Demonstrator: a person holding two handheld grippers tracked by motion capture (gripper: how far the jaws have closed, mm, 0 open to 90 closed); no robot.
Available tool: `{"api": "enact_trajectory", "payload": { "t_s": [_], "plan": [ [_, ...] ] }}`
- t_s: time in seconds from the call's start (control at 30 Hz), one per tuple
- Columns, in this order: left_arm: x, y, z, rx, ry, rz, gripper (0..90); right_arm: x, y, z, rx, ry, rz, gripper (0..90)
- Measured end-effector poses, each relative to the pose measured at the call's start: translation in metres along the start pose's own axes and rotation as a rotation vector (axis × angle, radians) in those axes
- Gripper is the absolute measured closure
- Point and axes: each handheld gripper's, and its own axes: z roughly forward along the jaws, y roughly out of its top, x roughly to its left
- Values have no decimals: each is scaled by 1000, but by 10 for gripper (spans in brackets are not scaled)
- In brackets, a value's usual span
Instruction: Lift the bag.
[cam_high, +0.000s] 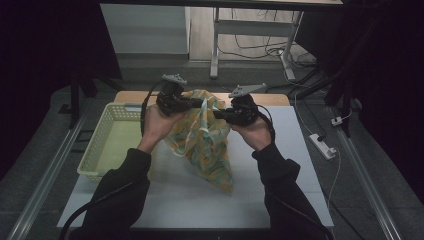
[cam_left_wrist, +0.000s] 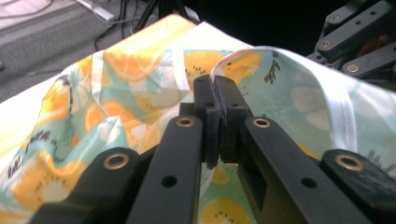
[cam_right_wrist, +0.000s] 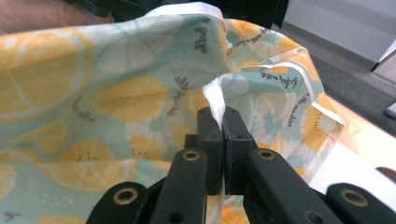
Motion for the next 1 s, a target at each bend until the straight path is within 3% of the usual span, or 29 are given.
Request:
{"api": "enact_trajectory", "payload": {
  "t_s": [0.17,0.37,0.77,1.0],
  "plan": [
    [3,-5,5,6,3,-5,864,-3,-5,5,7,6,20,872],
    [5,-7,2,-17,-1,-17,762,-4,-4,1,-16,1,32,809],
    [3,-3,-26,-56,34,17,537,-3,5,-14,-56,-21,36,673],
    [2,-11,-44,-74,62,32,410,3,9,-22,-81,-14,32,563]
  ]
}}
